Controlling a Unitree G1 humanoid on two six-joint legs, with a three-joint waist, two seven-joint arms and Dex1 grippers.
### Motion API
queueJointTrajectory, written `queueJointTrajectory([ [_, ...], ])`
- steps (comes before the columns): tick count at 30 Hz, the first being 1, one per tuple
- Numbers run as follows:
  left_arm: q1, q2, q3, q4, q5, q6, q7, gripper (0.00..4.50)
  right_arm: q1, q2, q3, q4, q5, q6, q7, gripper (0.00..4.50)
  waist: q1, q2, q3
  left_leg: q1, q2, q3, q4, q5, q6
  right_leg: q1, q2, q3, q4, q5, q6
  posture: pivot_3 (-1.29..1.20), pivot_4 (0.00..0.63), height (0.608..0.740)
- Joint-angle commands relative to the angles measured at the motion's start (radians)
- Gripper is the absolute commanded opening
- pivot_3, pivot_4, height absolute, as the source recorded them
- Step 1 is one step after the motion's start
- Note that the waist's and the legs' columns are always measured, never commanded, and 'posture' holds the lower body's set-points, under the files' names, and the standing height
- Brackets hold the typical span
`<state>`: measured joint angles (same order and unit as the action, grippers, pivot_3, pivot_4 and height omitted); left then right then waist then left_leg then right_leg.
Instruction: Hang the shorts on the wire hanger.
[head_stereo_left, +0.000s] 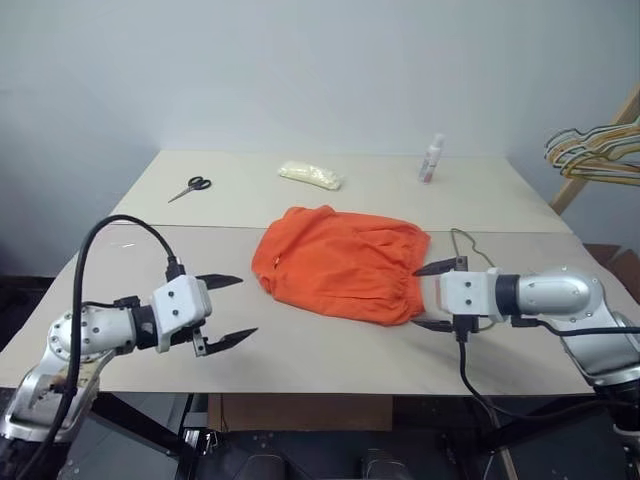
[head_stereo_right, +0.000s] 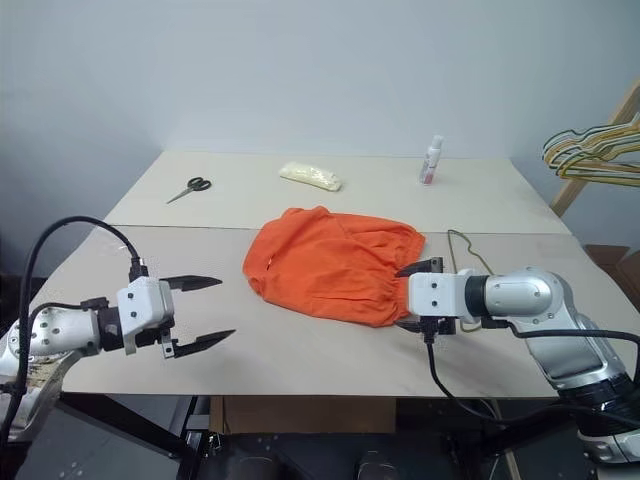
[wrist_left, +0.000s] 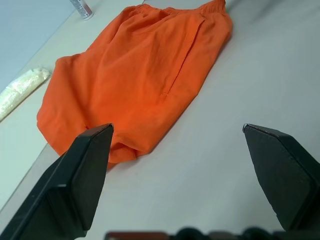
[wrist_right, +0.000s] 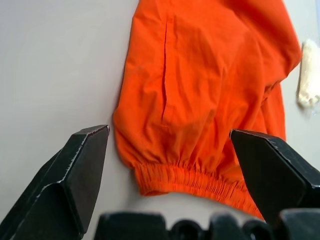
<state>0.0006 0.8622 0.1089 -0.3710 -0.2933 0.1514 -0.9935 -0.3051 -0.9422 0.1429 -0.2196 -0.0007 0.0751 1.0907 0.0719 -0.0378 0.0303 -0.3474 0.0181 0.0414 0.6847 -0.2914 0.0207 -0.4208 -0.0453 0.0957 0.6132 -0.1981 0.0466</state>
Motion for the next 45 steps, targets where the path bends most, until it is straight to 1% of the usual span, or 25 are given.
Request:
queueJointTrajectory([
  [1,-0.022,0.022,-0.020,0.027,0.040,-0.028,-0.016,4.50,-0.034,-0.018,0.002,-0.035,-0.016,0.049,0.016,4.48,-0.002,0.000,0.000,0.000,0.000,0.000,0.000,0.000,0.000,0.000,0.000,0.000,0.000,0.000,0.000,0.16,0.000,0.740],
  [7,-0.020,0.051,-0.054,0.072,0.102,-0.052,-0.041,4.50,-0.055,-0.007,0.077,-0.041,-0.066,0.044,0.052,4.48,-0.007,0.000,0.000,0.000,0.000,0.000,0.000,0.000,0.000,0.000,0.000,0.000,0.000,0.000,0.000,0.14,0.000,0.740],
  [10,-0.025,0.058,-0.056,0.079,0.110,-0.056,-0.052,4.50,-0.050,0.027,0.122,-0.031,-0.099,0.014,0.035,4.48,-0.007,0.000,0.000,0.000,0.000,0.000,0.000,0.000,0.000,-0.001,0.000,0.000,0.000,-0.001,0.000,0.14,0.000,0.740],
  [11,-0.026,0.059,-0.056,0.081,0.112,-0.059,-0.055,4.50,-0.053,0.042,0.141,-0.014,-0.130,0.004,0.017,4.48,-0.008,0.000,0.000,0.000,0.000,0.000,0.000,0.000,0.000,-0.001,0.000,0.000,0.000,-0.001,0.000,0.14,0.000,0.740],
  [13,-0.033,0.064,-0.058,0.084,0.114,-0.064,-0.064,4.50,-0.080,0.060,0.210,0.083,-0.285,-0.086,-0.070,4.48,-0.008,0.000,0.000,0.000,0.000,0.001,0.000,0.000,0.000,-0.001,0.000,0.000,0.000,-0.001,0.000,0.14,0.000,0.740],
  [15,-0.043,0.066,-0.054,0.078,0.109,-0.053,-0.066,4.50,-0.105,0.071,0.251,0.166,-0.382,-0.152,-0.132,4.48,-0.008,0.000,0.000,0.000,0.000,0.001,0.000,0.000,0.000,-0.001,0.000,0.000,0.000,-0.001,0.000,0.15,0.000,0.740],
  [18,-0.040,0.068,-0.043,0.070,0.102,-0.048,-0.070,4.50,-0.137,0.078,0.275,0.259,-0.451,-0.222,-0.188,4.48,-0.007,0.000,0.000,0.000,0.000,0.002,0.000,0.000,0.000,-0.001,0.000,0.000,0.000,0.000,0.000,0.16,0.000,0.740],
  [20,-0.034,0.070,-0.039,0.068,0.102,-0.049,-0.069,4.50,-0.149,0.088,0.277,0.295,-0.467,-0.247,-0.207,4.48,-0.007,0.000,0.000,-0.001,0.000,0.002,0.000,0.000,0.000,-0.002,0.000,0.000,0.000,0.002,-0.004,0.16,0.000,0.740],
  [23,-0.018,0.070,-0.033,0.058,0.100,-0.047,-0.068,4.50,-0.172,0.107,0.282,0.355,-0.499,-0.279,-0.239,4.48,-0.012,0.000,0.000,0.000,0.000,0.002,0.000,0.000,0.000,-0.001,0.000,0.000,0.000,0.002,-0.004,0.17,0.000,0.740],
  [26,-0.004,0.068,-0.031,0.049,0.100,-0.044,-0.065,4.50,-0.181,0.131,0.278,0.384,-0.483,-0.295,-0.225,3.90,-0.013,-0.001,0.000,0.000,0.000,0.002,0.000,0.000,0.000,0.000,0.000,0.000,0.000,0.002,-0.005,0.17,0.000,0.740],
  [29,0.005,0.066,-0.030,0.042,0.102,-0.042,-0.059,4.50,-0.182,0.138,0.281,0.402,-0.496,-0.314,-0.225,2.87,-0.012,-0.001,0.000,0.001,0.000,0.001,0.000,0.000,0.000,0.000,0.000,0.000,0.001,0.002,-0.005,0.18,0.000,0.740],
  [32,0.010,0.066,-0.034,0.038,0.112,-0.040,-0.052,4.50,-0.183,0.144,0.283,0.422,-0.518,-0.326,-0.236,1.68,-0.011,-0.001,0.000,0.001,0.000,0.001,0.000,0.000,0.000,0.000,0.000,0.000,0.001,0.002,-0.005,0.18,0.000,0.740],
  [36,-0.014,0.056,-0.057,0.060,0.137,-0.053,-0.036,4.50,-0.184,0.155,0.275,0.436,-0.528,-0.319,-0.239,0.20,-0.011,-0.001,0.000,0.001,0.000,0.001,0.000,0.000,0.000,-0.001,0.000,0.000,0.001,0.002,-0.005,0.18,0.000,0.740],
  [37,-0.033,0.045,-0.067,0.075,0.147,-0.055,-0.023,4.50,-0.184,0.156,0.273,0.437,-0.527,-0.318,-0.237,0.01,-0.009,-0.001,0.000,0.001,0.000,0.001,0.000,0.000,0.000,0.000,0.000,0.000,0.001,0.002,-0.005,0.17,0.000,0.740],
  [41,-0.146,-0.024,-0.120,0.190,0.239,-0.084,0.069,4.50,-0.179,0.156,0.264,0.435,-0.527,-0.321,-0.244,0.01,-0.004,-0.001,0.000,0.002,0.000,0.001,0.000,0.000,0.000,0.001,0.000,0.000,0.001,0.003,-0.005,0.17,0.000,0.740],
  [45,-0.297,-0.124,-0.179,0.397,0.313,-0.128,0.150,4.50,-0.174,0.162,0.256,0.432,-0.534,-0.321,-0.278,0.01,-0.002,-0.001,-0.001,0.003,-0.001,0.001,0.000,0.000,0.000,0.002,0.000,0.000,0.002,0.003,-0.006,0.16,0.000,0.740],
])
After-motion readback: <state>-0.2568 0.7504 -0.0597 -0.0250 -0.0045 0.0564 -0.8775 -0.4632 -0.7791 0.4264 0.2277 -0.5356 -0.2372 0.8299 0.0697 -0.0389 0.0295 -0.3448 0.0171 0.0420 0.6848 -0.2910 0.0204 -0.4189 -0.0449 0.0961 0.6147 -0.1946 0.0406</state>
